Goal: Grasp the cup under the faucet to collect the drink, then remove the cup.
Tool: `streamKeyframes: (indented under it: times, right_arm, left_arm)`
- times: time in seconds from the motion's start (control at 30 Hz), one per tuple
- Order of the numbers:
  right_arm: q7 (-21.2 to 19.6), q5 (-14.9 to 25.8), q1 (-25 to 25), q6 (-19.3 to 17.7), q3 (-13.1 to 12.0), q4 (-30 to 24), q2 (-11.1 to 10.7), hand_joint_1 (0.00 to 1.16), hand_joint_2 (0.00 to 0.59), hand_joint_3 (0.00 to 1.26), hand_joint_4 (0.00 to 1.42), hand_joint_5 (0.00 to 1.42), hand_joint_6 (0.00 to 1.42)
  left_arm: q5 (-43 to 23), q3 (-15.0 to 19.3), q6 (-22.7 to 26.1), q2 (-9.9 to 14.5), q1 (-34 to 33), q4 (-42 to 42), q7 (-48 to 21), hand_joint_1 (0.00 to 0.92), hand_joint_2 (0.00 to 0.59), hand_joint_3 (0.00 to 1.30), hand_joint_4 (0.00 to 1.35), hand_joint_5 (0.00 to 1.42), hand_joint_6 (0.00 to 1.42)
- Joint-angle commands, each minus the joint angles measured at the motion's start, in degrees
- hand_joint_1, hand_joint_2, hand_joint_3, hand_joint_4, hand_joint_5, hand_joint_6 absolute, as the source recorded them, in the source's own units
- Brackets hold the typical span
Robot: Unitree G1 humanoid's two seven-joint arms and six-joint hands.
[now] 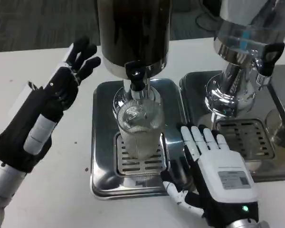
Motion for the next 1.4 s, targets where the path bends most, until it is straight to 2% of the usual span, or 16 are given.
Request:
streamKeyframes:
  times: [0.03, 0.2, 0.33, 0.67, 0.87, 1.1, 1.4]
  right_arm:
    - [-0.19, 0.17, 0.23, 0.39, 0.16, -0.14, 0.59, 0.25, 0.357, 0.0, 0.0, 0.0, 0.0]
    - [-0.31, 0.53, 0.64, 0.54, 0.05, 0.11, 1.02, 0.25, 0.357, 0.0, 0.0, 0.0, 0.0]
    - [-0.5, 0.27, 1.16, 0.88, 0.2, -0.1, 1.53, 0.25, 0.357, 0.0, 0.0, 0.0, 0.0]
    - [-0.85, 0.7, 1.5, 1.25, -0.37, -0.04, 2.11, 0.26, 0.357, 0.0, 0.0, 0.0, 0.02]
    - [-0.59, 0.31, 0.7, 0.91, 0.09, 0.32, 1.74, 0.26, 0.357, 0.0, 0.0, 0.0, 0.03]
    - [-0.75, 0.55, 0.35, 1.01, 0.12, 0.54, 1.82, 0.26, 0.357, 0.0, 0.0, 0.0, 0.03]
    - [-0.83, 1.08, 0.21, 0.97, -0.24, 0.81, 1.95, 0.25, 0.361, 0.0, 0.0, 0.0, 0.03]
  left_arm:
    - [1.96, 0.96, 3.61, -1.53, -1.8, -0.81, -3.26, 0.0, 0.109, 0.0, 0.0, 0.06, 0.02]
    - [3.42, 1.08, 6.61, -4.12, -4.78, 0.52, -5.79, 0.0, 0.111, 0.0, 0.0, 0.06, 0.02]
    - [6.37, 1.43, 5.7, -5.77, -7.29, 1.57, -6.06, 0.0, 0.121, 0.01, 0.0, 0.06, 0.02]
    - [9.04, 1.37, 5.68, -7.82, -9.34, 1.89, -8.37, 0.0, 0.127, 0.09, 0.0, 0.13, 0.06]
    - [9.91, 1.38, 5.4, -7.79, -8.26, 0.75, -9.22, 0.0, 0.134, 0.16, 0.0, 0.19, 0.12]
    - [16.82, 2.09, -0.3, -6.35, -6.98, -0.81, -6.26, 0.0, 0.135, 0.2, 0.0, 0.21, 0.15]
    - [25.32, 0.44, -5.41, -4.25, -6.38, -1.9, -1.94, 0.0, 0.136, 0.22, 0.0, 0.24, 0.17]
